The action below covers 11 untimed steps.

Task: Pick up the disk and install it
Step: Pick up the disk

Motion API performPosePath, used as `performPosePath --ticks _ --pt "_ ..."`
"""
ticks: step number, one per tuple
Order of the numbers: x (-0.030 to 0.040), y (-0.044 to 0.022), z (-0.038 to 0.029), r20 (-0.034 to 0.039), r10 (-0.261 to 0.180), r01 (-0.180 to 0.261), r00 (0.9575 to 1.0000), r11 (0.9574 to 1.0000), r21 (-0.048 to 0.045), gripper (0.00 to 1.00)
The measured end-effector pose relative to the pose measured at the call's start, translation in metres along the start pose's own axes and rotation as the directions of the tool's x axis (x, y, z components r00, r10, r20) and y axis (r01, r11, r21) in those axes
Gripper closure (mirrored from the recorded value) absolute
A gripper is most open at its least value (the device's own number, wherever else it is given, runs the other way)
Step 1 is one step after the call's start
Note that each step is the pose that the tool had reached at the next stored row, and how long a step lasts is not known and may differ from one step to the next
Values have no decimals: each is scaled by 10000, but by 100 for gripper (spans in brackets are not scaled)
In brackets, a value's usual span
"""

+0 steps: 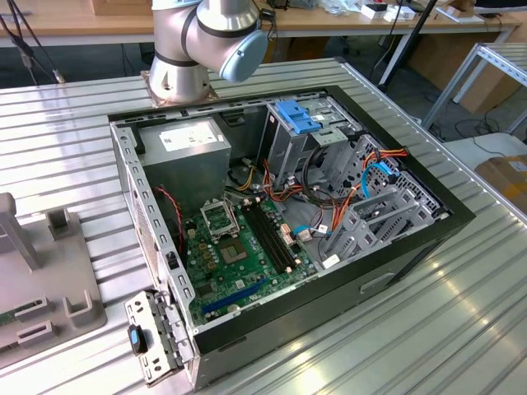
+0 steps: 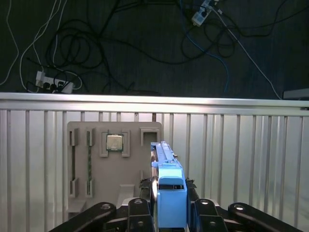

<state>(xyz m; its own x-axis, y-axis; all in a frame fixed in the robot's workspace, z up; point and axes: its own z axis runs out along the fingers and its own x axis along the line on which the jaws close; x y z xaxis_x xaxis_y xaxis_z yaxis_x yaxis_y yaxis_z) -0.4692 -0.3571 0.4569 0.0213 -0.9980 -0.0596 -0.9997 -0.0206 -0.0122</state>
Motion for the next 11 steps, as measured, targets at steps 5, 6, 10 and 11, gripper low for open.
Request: performPosePath --ticks 5,6,10,11 --pt "-7 -2 -118 0 0 0 10000 10000 -1 64" --pt "-8 -2 -134 -1 0 0 10000 10000 -1 64" --pt "-12 -3 -189 -1 0 0 10000 10000 -1 64" --pt "-13 -3 -212 -1 0 0 10000 10000 0 64"
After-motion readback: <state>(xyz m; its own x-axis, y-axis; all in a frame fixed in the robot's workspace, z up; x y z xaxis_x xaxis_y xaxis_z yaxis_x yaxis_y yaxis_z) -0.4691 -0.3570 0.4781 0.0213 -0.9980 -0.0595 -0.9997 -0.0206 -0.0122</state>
